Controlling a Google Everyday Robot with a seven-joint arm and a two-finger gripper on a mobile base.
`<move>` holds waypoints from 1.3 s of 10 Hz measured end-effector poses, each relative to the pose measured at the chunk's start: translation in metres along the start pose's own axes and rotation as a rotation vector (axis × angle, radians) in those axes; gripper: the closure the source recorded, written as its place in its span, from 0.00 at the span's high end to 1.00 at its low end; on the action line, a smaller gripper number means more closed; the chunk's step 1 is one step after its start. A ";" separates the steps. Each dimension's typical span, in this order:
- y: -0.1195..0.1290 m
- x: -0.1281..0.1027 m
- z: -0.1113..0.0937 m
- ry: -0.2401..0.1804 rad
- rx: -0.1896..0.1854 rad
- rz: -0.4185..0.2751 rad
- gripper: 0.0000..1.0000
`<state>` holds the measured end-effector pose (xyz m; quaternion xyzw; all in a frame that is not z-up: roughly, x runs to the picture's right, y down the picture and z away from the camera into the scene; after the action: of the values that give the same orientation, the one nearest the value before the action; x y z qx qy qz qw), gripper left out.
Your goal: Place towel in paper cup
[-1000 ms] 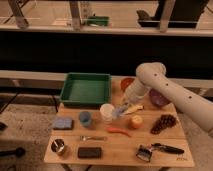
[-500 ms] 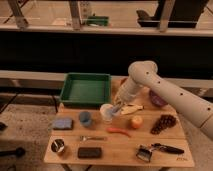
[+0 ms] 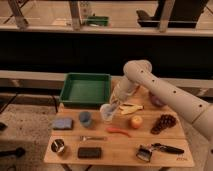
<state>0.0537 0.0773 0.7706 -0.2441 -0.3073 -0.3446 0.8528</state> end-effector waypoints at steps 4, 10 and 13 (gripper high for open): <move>-0.012 0.002 0.002 0.010 -0.001 -0.018 0.00; -0.026 -0.005 0.005 0.016 0.008 -0.038 0.00; -0.027 -0.007 0.006 0.012 0.015 -0.050 0.16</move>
<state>0.0277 0.0670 0.7752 -0.2280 -0.3107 -0.3651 0.8474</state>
